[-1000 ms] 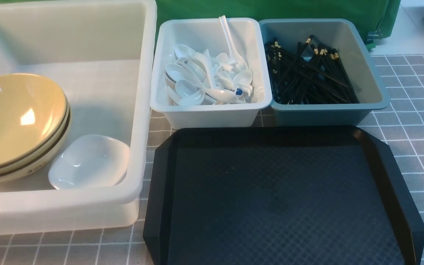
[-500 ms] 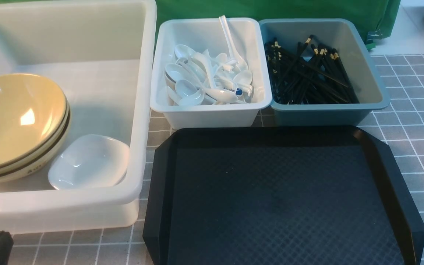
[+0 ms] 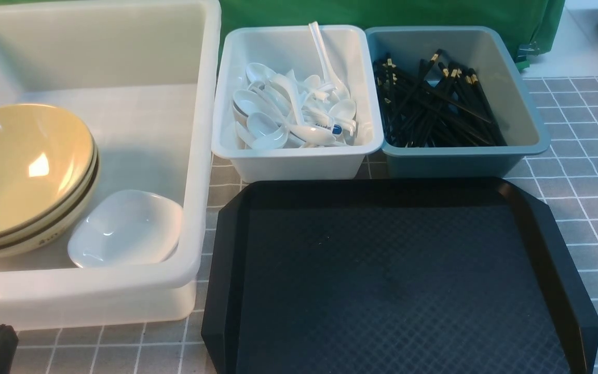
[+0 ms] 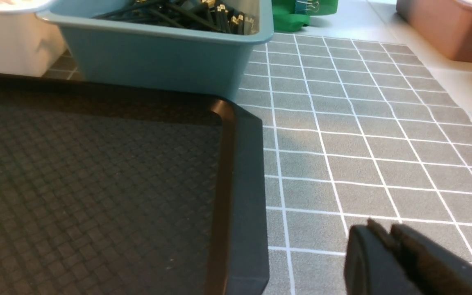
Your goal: On grey table put chopsticks spoon bowls plates into blue grey white boxes.
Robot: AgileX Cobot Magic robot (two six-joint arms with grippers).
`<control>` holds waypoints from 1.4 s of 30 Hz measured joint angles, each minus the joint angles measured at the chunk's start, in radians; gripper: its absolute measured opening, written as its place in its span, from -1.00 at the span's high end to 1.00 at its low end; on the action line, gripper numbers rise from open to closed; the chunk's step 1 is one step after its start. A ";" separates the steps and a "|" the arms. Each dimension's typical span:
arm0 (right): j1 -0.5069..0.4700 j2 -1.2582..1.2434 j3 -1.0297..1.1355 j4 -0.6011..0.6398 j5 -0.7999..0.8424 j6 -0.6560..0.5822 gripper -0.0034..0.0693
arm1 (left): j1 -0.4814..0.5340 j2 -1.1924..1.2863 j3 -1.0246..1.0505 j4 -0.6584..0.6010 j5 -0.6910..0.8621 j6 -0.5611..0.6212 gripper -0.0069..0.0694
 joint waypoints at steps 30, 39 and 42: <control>0.000 0.000 0.000 0.000 0.000 0.000 0.59 | -0.001 0.000 0.001 0.001 -0.004 0.000 0.84; 0.000 0.000 0.000 0.000 0.000 0.000 0.57 | -0.001 0.000 0.001 0.001 -0.004 0.000 0.84; 0.000 0.000 0.000 0.000 0.000 0.000 0.56 | -0.001 0.000 0.001 0.001 -0.004 0.000 0.84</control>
